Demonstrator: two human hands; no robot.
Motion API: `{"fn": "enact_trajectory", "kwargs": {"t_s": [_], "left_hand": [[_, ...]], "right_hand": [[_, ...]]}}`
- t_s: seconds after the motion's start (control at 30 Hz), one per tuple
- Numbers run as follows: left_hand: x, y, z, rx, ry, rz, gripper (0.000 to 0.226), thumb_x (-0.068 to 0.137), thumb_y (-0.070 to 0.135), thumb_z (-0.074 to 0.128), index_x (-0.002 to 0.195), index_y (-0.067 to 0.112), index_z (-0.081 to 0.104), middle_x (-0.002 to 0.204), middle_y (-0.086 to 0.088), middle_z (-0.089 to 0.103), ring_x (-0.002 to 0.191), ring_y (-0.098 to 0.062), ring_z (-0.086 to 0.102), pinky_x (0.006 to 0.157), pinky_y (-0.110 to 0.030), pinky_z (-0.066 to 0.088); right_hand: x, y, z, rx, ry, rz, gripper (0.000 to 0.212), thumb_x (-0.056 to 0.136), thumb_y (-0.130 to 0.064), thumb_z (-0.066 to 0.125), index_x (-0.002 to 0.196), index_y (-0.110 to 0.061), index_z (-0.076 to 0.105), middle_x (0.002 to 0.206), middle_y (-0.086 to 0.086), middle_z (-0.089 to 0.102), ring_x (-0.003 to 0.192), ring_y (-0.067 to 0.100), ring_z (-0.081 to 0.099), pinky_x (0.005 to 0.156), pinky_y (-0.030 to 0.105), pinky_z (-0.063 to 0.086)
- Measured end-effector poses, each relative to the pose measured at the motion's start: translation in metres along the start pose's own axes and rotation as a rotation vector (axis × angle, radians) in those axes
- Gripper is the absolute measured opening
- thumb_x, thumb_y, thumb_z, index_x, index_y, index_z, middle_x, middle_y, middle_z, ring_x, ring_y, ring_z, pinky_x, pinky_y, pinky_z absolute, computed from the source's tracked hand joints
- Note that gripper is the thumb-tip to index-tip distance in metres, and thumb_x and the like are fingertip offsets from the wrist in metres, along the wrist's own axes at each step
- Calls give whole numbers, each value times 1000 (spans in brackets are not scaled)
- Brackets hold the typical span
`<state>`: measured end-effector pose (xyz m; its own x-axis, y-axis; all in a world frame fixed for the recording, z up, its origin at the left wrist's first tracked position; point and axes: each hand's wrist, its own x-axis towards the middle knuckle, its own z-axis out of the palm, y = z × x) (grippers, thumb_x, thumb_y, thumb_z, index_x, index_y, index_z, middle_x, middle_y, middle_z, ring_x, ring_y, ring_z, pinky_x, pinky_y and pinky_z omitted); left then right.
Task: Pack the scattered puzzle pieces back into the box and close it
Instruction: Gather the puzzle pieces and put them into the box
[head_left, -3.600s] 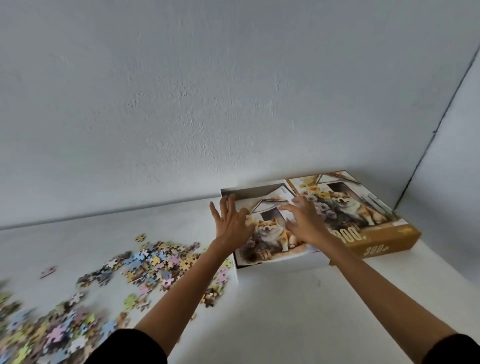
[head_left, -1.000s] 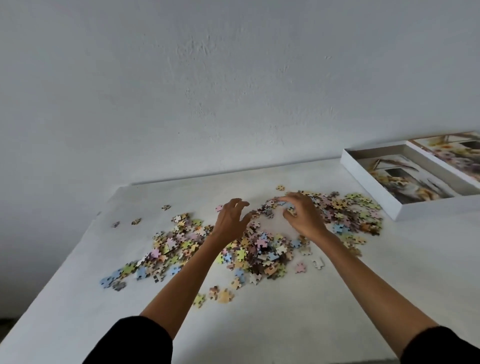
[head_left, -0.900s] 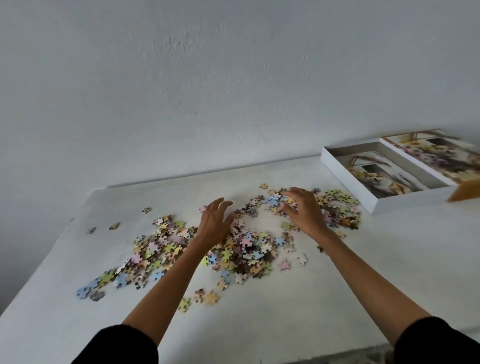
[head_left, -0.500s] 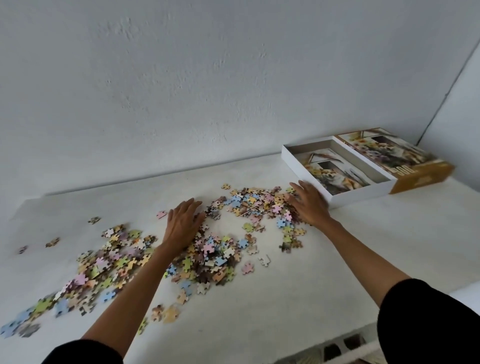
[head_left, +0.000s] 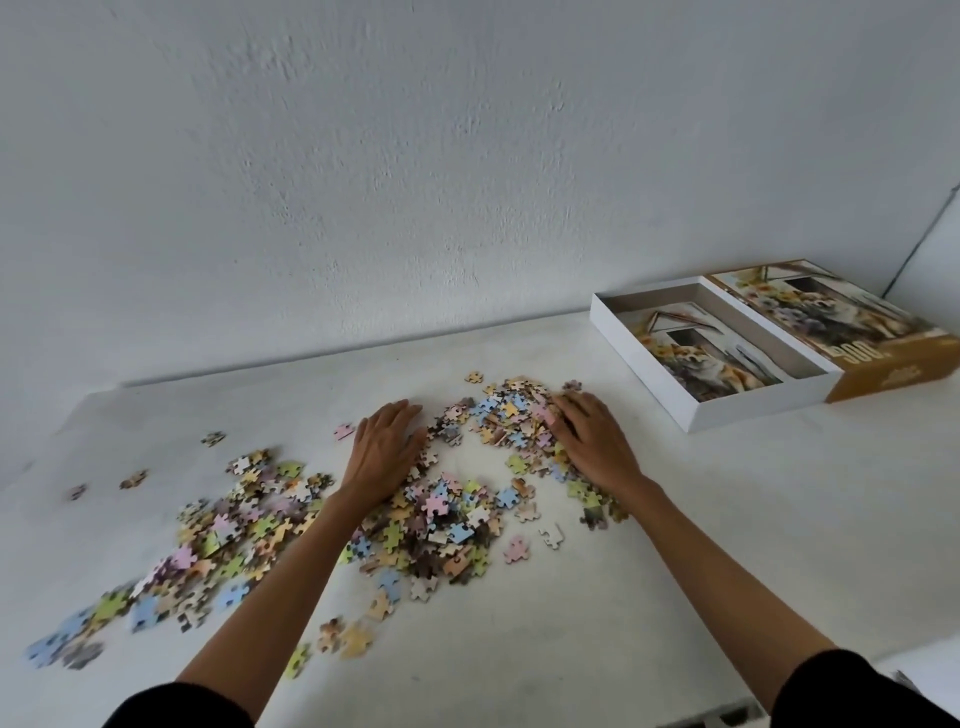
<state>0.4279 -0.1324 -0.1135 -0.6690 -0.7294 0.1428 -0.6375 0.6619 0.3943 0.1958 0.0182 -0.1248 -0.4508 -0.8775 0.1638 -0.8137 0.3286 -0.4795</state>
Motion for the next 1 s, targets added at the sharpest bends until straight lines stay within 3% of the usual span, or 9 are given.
{"fn": "enact_trajectory", "kwargs": {"t_s": [0.1, 0.17, 0.27, 0.33, 0.47, 0.7, 0.77, 0.9, 1.0], "left_hand": [[1, 0, 0, 3, 6, 9, 45, 96, 35, 33, 136, 13, 39, 146, -10, 37, 134, -25, 33, 112, -40, 24], [1, 0, -1, 0, 8, 5, 44, 97, 32, 36, 136, 12, 39, 146, -10, 37, 134, -25, 33, 112, -39, 23], [-1, -2, -1, -2, 17, 9, 44, 97, 31, 38, 136, 12, 39, 147, -9, 36, 135, -24, 32, 112, -38, 23], [-1, -2, -2, 1, 14, 20, 44, 97, 31, 37, 136, 11, 39, 147, -9, 35, 135, -23, 32, 112, -37, 23], [-3, -4, -3, 10, 9, 28, 46, 97, 36, 34, 137, 12, 37, 148, -7, 34, 136, -22, 31, 113, -35, 22], [-1, -4, -1, 27, 10, 40, 49, 96, 38, 31, 137, 13, 36, 148, -6, 33, 136, -21, 29, 113, -33, 21], [-2, -4, -1, 23, 6, 41, 54, 92, 42, 26, 137, 13, 36, 148, -7, 33, 136, -21, 30, 112, -34, 22], [-2, -4, -1, 32, 6, 36, 45, 98, 34, 33, 138, 13, 34, 150, -6, 31, 137, -20, 27, 113, -33, 20], [-3, -3, -3, 26, 2, 35, 45, 98, 33, 34, 138, 13, 34, 150, -6, 30, 137, -19, 27, 113, -32, 20]], "right_hand": [[-3, -12, 11, -29, -34, -54, 66, 87, -55, 14, 140, -19, 30, 149, 6, 31, 140, 23, 21, 116, 42, 20], [-5, -20, 15, 21, -45, -82, 61, 90, -53, 20, 139, -18, 32, 148, 6, 31, 139, 24, 22, 115, 41, 22], [2, -25, 10, 224, 116, -80, 39, 94, -34, 40, 127, -15, 49, 140, 8, 42, 132, 23, 36, 103, 30, 32], [18, -19, 2, 249, 211, -33, 33, 94, -32, 43, 121, -17, 54, 138, 9, 45, 129, 24, 39, 98, 31, 35], [47, -7, -7, 180, -20, 60, 43, 96, -36, 35, 136, -20, 39, 150, 8, 30, 140, 24, 22, 112, 39, 21], [38, -32, 8, -1, -283, -135, 68, 86, -58, 10, 144, -23, 17, 156, -1, 9, 144, 16, 1, 116, 32, 4], [32, -39, 12, 36, -286, -169, 60, 91, -52, 18, 143, -22, 22, 155, 0, 15, 144, 18, 6, 116, 35, 8], [43, -48, 12, 330, -86, -143, 36, 96, -33, 37, 128, -22, 48, 141, 5, 41, 131, 23, 39, 106, 45, 35], [68, -55, 10, 288, -156, -128, 39, 96, -33, 35, 132, -20, 44, 146, 4, 36, 136, 20, 31, 109, 40, 27]]}}
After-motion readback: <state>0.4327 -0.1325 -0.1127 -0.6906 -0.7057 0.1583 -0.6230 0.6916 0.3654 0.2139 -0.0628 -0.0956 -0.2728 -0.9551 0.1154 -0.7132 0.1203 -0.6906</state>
